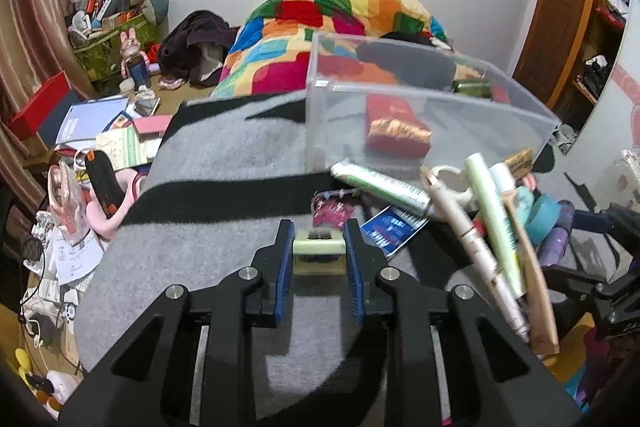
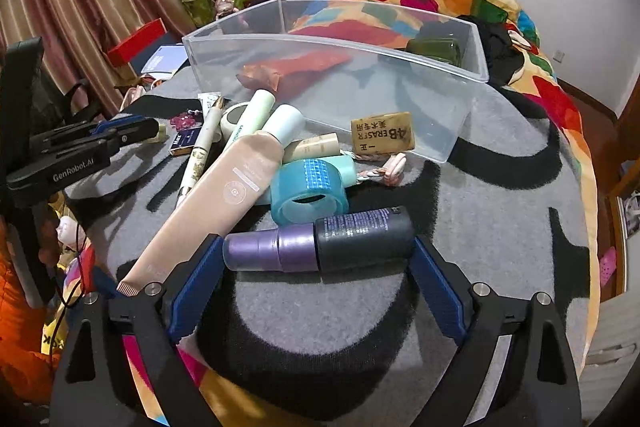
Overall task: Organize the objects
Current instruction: 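Carry the white block and spray can over the bin with both tools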
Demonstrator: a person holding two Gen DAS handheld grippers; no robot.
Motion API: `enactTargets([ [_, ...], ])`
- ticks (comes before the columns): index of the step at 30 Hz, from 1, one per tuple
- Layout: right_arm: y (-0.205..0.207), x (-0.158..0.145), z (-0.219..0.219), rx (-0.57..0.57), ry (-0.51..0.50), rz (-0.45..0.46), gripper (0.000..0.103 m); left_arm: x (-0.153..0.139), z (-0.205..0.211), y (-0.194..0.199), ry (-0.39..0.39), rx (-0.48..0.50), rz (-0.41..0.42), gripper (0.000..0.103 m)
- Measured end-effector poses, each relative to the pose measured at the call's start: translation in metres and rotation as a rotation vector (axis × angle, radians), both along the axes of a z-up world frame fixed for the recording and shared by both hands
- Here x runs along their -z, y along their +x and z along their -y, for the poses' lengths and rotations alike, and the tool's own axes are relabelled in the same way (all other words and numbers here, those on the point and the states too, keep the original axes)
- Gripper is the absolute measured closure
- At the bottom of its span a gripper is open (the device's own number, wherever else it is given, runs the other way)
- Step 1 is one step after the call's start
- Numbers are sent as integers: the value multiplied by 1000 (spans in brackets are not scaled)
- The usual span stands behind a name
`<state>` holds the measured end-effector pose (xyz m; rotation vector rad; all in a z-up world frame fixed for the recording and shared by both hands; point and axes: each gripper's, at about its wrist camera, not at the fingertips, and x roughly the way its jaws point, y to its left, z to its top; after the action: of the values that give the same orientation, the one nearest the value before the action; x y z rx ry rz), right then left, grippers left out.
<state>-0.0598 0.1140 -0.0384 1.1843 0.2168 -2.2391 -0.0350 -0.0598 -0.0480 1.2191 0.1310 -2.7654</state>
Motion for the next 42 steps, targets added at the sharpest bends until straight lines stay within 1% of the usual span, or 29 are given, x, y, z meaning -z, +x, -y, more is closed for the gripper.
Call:
enactTargets([
  [4, 1, -13, -13, 29, -28, -14, 13, -15, -6, 0, 8, 22, -39, 79],
  [10, -12, -45, -28, 104, -97, -63, 13, -39, -16, -7, 8, 56, -100, 79],
  [12, -19, -56, -27, 124, -117, -87, 13, -46, -17, -10, 7, 61, -117, 79],
  [15, -31, -67, -22, 149, -136, -99, 13, -58, -20, -18, 6, 69, -147, 79],
  [22, -63, -77, -8, 191, -180, -89, 13, -77, -19, -39, 15, 71, -195, 79],
  [27, -84, -77, 9, 202, -167, -79, 13, -78, -14, -60, 28, 63, -187, 79],
  [31, -101, -70, 20, 215, -138, -62, 13, -72, -12, -82, 39, 58, -152, 79],
  [40, -134, -39, 33, 241, -100, 64, 13, -50, -10, -108, 39, 54, -79, 79],
  [42, -136, -37, 36, 241, -75, 53, 13, -46, -10, -113, 38, 57, -63, 79],
])
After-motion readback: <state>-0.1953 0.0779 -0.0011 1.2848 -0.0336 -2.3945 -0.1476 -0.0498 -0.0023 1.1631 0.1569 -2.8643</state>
